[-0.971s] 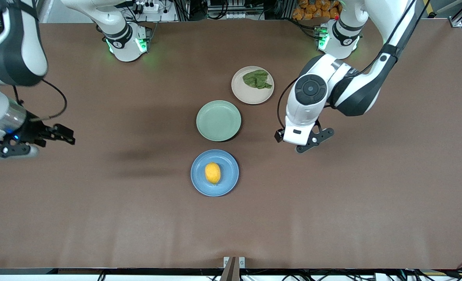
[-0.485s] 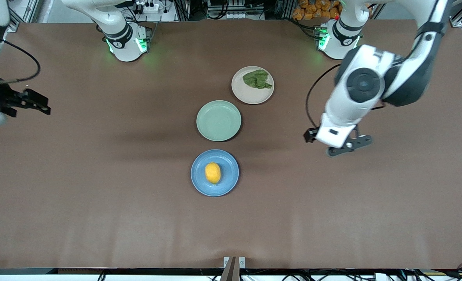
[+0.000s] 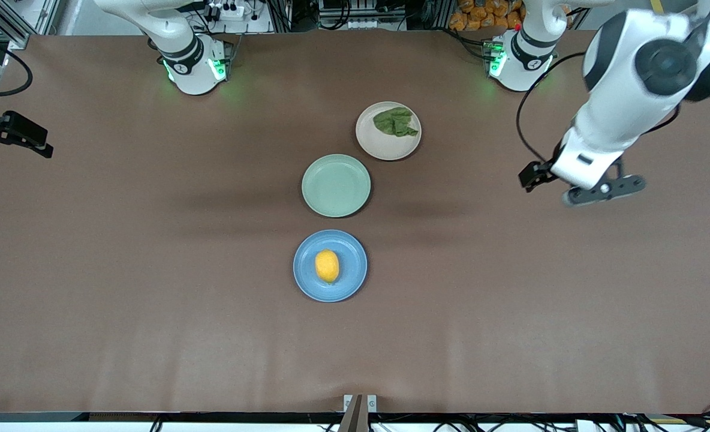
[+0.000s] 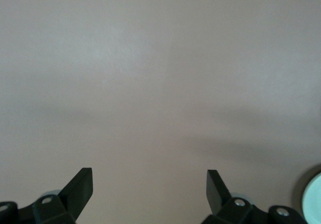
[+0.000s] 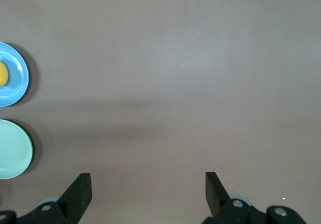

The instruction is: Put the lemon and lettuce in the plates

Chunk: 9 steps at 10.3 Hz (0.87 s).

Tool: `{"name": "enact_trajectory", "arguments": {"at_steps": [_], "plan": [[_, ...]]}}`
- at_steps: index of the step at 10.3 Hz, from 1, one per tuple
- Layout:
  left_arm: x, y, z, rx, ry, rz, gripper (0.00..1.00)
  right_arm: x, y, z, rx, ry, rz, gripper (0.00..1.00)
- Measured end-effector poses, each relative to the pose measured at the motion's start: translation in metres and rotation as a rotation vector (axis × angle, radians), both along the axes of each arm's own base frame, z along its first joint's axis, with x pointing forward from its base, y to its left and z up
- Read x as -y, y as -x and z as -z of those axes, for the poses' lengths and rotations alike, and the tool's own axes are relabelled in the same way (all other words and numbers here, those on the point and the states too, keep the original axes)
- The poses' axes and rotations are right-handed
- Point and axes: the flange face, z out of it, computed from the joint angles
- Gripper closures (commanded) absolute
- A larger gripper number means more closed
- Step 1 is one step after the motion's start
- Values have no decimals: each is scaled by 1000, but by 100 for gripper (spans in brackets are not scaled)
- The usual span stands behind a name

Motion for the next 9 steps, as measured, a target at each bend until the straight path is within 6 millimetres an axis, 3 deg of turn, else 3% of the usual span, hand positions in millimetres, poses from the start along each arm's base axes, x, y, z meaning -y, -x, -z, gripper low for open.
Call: {"name": "enact_trajectory", "arguments": {"at_steps": [3, 5, 9], "plan": [[-26, -3, -51, 92, 6, 100, 0, 0, -3, 3, 0, 2, 18, 0], [-36, -8, -69, 121, 3, 131, 0, 1, -4, 4, 0, 22, 20, 0], [-44, -5, -96, -5, -15, 237, 0, 0, -4, 5, -1, 29, 19, 0]]}}
